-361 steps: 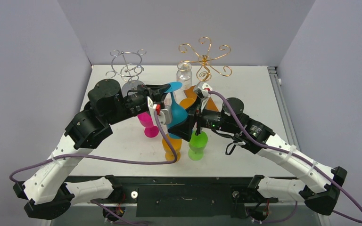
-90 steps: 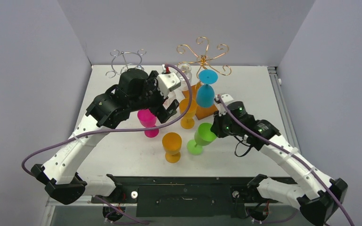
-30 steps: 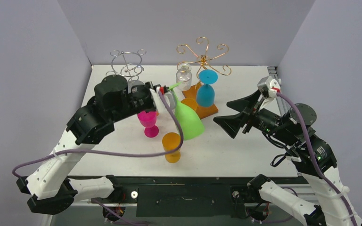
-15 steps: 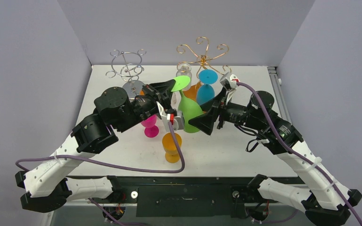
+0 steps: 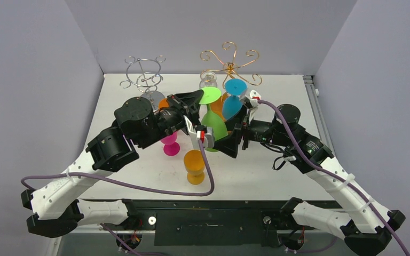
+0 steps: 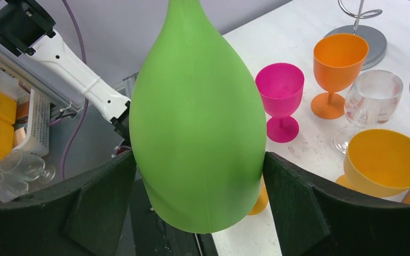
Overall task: Place the wine glass upside down on the wine glass rack
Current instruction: Turn the wine glass upside down at the wine rack.
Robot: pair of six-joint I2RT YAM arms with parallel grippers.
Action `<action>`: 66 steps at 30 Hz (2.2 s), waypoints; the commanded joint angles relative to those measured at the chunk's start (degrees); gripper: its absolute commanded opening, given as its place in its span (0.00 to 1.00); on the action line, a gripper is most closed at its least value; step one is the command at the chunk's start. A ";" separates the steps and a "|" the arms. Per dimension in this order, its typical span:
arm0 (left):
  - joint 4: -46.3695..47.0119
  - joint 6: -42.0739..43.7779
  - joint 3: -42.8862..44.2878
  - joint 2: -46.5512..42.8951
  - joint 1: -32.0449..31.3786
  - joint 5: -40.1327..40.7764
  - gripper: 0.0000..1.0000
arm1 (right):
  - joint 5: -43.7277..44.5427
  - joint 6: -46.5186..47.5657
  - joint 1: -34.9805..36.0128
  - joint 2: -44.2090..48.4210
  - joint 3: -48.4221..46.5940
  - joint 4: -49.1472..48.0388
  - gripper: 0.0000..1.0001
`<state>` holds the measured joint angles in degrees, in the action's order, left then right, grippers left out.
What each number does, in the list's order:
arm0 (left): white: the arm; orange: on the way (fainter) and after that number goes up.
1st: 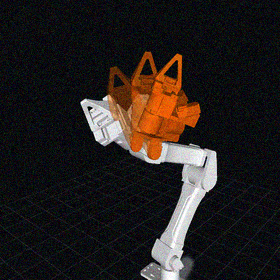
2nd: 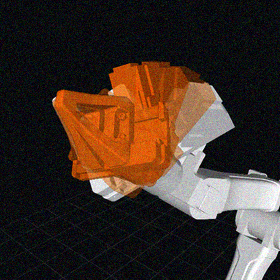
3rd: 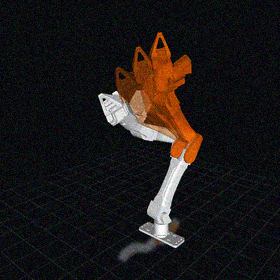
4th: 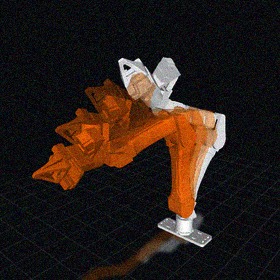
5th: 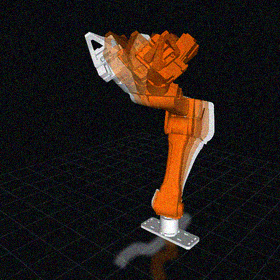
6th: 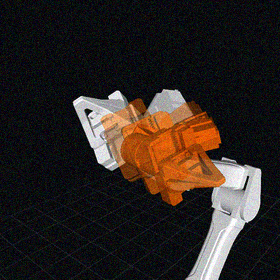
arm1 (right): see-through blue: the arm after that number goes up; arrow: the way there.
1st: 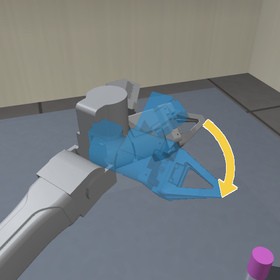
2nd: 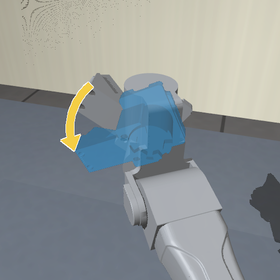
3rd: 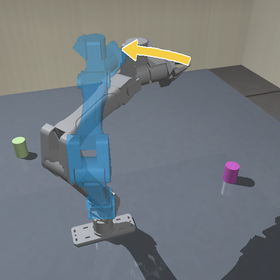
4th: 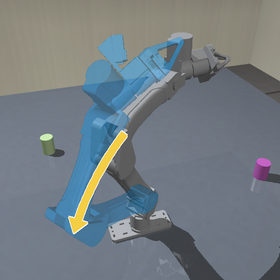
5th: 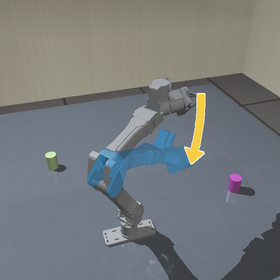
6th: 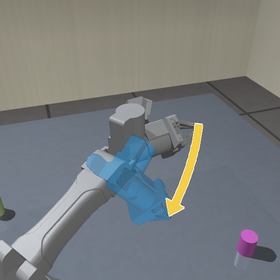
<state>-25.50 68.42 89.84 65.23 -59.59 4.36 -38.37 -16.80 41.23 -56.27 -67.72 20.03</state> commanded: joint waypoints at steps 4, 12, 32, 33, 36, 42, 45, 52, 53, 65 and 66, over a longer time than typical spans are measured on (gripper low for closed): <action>5.15 -0.72 3.65 1.18 -0.79 0.37 0.00 | -4.65 1.40 -0.14 1.45 1.66 -7.43 0.78; 9.78 -2.37 1.74 1.14 -0.82 2.22 0.78 | -0.40 2.13 -3.09 3.84 3.14 -10.73 0.69; -1.62 -22.41 10.95 3.38 1.31 8.94 0.96 | 26.22 0.71 -35.28 6.33 13.22 -19.18 0.59; -2.54 -23.53 11.23 3.49 1.63 8.84 0.96 | 26.59 1.25 -36.02 5.67 13.88 -19.54 0.59; -5.15 -27.23 11.68 3.84 3.12 8.13 0.96 | 29.74 3.93 -36.56 4.13 15.72 -22.90 0.58; -12.94 -36.08 14.11 5.23 8.49 4.10 0.96 | 30.32 7.74 -36.88 -2.44 15.08 -25.47 0.57; -14.05 -38.39 14.26 5.38 10.98 2.55 0.96 | 28.32 8.02 -36.79 -5.66 15.34 -28.24 0.57; -16.28 -41.51 15.01 5.86 13.16 1.56 0.96 | 26.74 13.19 -32.61 -13.91 13.15 -29.50 0.57; -16.52 -41.87 15.01 5.91 13.25 1.62 0.96 | 26.96 14.56 -31.51 -15.01 12.65 -28.85 0.57; -17.08 -43.21 14.22 6.22 14.55 1.34 0.96 | 24.74 18.94 -27.91 -18.13 15.03 -32.53 0.56; -16.96 -43.20 14.02 6.23 14.62 1.48 0.96 | 24.67 19.47 -27.76 -17.68 15.99 -33.35 0.56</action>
<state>-43.59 26.57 102.28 71.37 -45.63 6.37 -11.62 -0.03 13.17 -75.88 -52.93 -6.42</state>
